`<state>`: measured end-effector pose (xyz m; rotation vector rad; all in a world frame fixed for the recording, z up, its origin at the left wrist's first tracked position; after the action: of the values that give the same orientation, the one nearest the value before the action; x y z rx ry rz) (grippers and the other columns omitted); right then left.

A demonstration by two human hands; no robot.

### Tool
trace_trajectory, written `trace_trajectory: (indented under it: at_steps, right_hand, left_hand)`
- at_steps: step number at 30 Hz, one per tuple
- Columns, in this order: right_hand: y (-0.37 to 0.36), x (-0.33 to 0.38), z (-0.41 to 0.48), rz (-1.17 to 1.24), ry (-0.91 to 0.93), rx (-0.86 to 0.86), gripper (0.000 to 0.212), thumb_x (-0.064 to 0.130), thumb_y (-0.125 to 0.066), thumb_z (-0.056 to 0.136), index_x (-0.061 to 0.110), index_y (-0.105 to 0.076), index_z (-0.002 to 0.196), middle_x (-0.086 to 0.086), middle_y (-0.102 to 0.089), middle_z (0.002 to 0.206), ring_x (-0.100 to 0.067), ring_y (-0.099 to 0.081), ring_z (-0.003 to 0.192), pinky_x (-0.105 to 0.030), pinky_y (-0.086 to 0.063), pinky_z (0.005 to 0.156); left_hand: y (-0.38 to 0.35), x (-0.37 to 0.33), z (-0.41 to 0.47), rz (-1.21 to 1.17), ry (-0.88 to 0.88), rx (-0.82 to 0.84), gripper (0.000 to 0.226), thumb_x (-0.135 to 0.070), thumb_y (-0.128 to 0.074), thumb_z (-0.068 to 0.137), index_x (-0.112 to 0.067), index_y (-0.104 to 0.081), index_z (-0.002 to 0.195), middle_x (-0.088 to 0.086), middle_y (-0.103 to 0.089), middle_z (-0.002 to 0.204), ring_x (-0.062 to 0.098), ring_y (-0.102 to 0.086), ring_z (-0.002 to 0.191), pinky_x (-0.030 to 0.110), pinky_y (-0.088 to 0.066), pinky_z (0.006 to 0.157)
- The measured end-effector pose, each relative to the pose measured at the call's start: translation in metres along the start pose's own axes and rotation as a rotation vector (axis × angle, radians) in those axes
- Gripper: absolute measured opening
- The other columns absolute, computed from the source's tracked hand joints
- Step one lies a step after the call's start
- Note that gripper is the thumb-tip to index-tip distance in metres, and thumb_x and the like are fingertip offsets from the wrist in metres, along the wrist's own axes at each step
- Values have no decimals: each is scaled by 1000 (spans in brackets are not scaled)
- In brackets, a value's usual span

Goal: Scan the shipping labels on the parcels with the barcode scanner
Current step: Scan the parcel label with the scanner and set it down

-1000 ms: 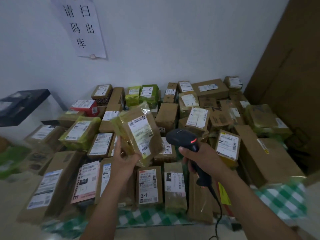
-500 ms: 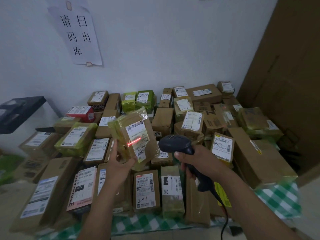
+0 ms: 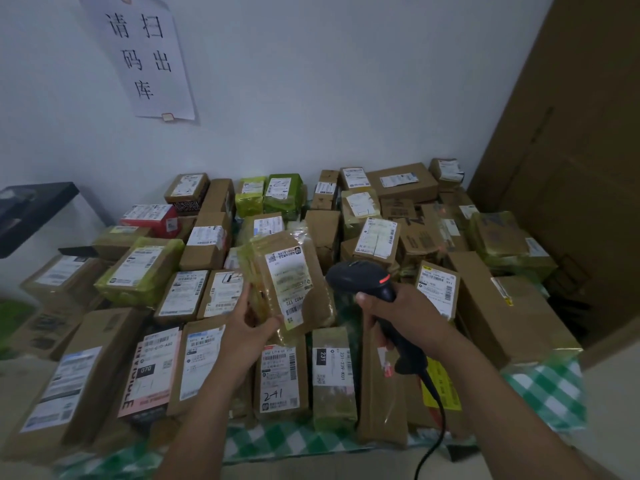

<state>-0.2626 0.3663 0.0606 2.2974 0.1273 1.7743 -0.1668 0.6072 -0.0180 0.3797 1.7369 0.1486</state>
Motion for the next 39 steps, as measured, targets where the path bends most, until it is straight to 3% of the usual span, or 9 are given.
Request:
trace_trajectory:
  at_steps: [6, 9, 15, 19, 22, 25, 27, 32, 39]
  right_hand:
    - [52, -33, -8, 89, -70, -225, 35, 34, -68, 89, 1, -63, 78, -31, -64, 71, -25, -55, 46, -31, -49, 51]
    - [63, -47, -13, 111, -83, -227, 27, 29, -67, 90, 4, -61, 81, -21, -65, 68, -22, -54, 44, -32, -50, 50]
    - [63, -74, -14, 78, -145, -173, 24, 29, -68, 90, 8, -62, 80, -4, -64, 55, -18, -54, 41, -27, -47, 46]
    - [57, -87, -3, -4, -197, -177, 23, 34, -70, 88, 11, -65, 89, -5, -70, 67, -22, -58, 47, -31, -50, 52]
    - [51, -90, 11, 13, -203, -166, 23, 32, -69, 89, 9, -64, 90, -8, -69, 69, -19, -57, 43, -28, -48, 47]
    - [46, -90, 27, 30, -190, -144, 22, 29, -68, 90, 8, -62, 86, -13, -67, 70, -18, -58, 42, -28, -49, 45]
    - [44, -92, 38, 54, -204, -141, 24, 29, -68, 90, 6, -62, 85, -16, -66, 72, -19, -58, 43, -29, -50, 46]
    - [46, -100, 58, 63, -217, -118, 29, 30, -67, 90, 4, -63, 78, -20, -67, 71, -21, -59, 48, -33, -52, 51]
    - [47, -116, 71, 138, -265, -43, 31, 29, -69, 89, 4, -62, 72, -17, -64, 66, -23, -58, 46, -32, -50, 49]
  left_hand:
    - [-70, 15, -9, 125, 191, 353, 90, -49, -80, 70, -46, -33, 147, -9, -56, 124, 20, -60, 114, 49, -48, 102]
    - [-107, 29, -17, 64, 280, 467, 94, -53, -82, 61, -44, -38, 144, -8, -62, 118, 18, -64, 106, 45, -53, 96]
    - [-165, 44, -31, 5, 320, 578, 71, -41, -75, 82, -36, -42, 145, 1, -66, 123, 19, -68, 101, 28, -57, 71]
    - [-182, 49, -27, 103, 296, 610, 57, -43, -72, 85, -25, -55, 137, 0, -70, 119, 16, -68, 99, 35, -57, 88]
    - [-180, 44, -15, 161, 208, 521, 47, -35, -67, 92, -20, -57, 135, -3, -65, 126, 12, -64, 107, 33, -53, 96]
    - [-163, 36, 14, 221, 105, 287, 32, -30, -64, 95, -25, -60, 126, -10, -64, 115, 17, -61, 112, 21, -48, 77]
    - [-150, 35, 38, 310, 44, 109, 19, -31, -66, 92, -28, -62, 110, -15, -63, 100, 18, -63, 104, 28, -51, 77]
    - [-146, 61, 83, 740, 115, -97, 83, -51, -65, 87, -4, -33, 148, 21, -39, 142, 37, -38, 131, 44, -39, 103]
    - [-162, 82, 103, 792, 252, -276, 126, -71, -70, 70, 7, -12, 149, 23, -23, 148, 39, -28, 134, 47, -30, 110]
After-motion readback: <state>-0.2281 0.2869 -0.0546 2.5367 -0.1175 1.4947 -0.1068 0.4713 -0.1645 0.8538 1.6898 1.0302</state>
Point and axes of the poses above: each hand's wrist, its own z-axis towards the middle knuckle, its own y-axis out of the back of the hand, x = y × z, the point moved 7 cm from there along z, towards the middle knuckle
